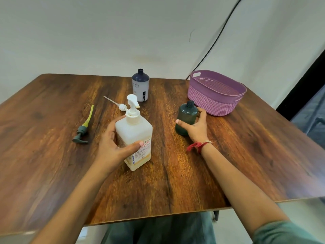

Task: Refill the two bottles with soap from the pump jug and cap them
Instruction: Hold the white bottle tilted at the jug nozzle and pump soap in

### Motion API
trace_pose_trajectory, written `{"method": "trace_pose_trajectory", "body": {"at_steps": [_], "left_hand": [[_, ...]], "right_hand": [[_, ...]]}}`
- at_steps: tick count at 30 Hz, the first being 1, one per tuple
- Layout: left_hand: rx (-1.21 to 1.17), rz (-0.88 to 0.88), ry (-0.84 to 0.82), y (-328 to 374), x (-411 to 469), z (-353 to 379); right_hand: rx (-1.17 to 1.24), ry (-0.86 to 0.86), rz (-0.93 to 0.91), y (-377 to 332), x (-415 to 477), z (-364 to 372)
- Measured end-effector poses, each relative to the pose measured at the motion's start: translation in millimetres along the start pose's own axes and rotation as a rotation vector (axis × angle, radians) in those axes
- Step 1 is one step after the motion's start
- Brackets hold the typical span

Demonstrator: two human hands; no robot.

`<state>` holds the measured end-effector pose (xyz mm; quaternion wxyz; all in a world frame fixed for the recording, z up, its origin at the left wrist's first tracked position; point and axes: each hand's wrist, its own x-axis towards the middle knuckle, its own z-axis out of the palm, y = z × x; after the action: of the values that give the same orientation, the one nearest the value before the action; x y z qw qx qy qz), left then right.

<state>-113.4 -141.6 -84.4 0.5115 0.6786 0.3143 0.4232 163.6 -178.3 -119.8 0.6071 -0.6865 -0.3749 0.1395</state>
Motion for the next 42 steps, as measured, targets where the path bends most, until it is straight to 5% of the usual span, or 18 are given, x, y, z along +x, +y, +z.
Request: {"method": "trace_pose_trajectory", "body": {"at_steps": [12, 17, 26, 36, 42], "left_hand": [[-0.052, 0.000, 0.031, 1.8, -7.8, 5.9], [-0.084, -0.026, 0.003, -3.2, -6.2, 7.9], [-0.148, -0.199, -0.250, 6.3, 9.0, 0.8], [-0.250, -0.287, -0.390, 6.9, 15.6, 1.0], [-0.329, -0.265, -0.420, 4.6, 16.8, 7.0]], "right_hand": [[-0.080, 0.012, -0.076, -18.3, -16.9, -3.4], [-0.110, 0.206, -0.410, -61.5, -60.2, 11.4], [-0.056, -0.165, -0.528, -108.6, -93.6, 50.4], [0.072, -0.296, -0.397, -123.5, -76.9, 63.9], [-0.057, -0.356, -0.421, -119.9, -73.1, 73.8]]}}
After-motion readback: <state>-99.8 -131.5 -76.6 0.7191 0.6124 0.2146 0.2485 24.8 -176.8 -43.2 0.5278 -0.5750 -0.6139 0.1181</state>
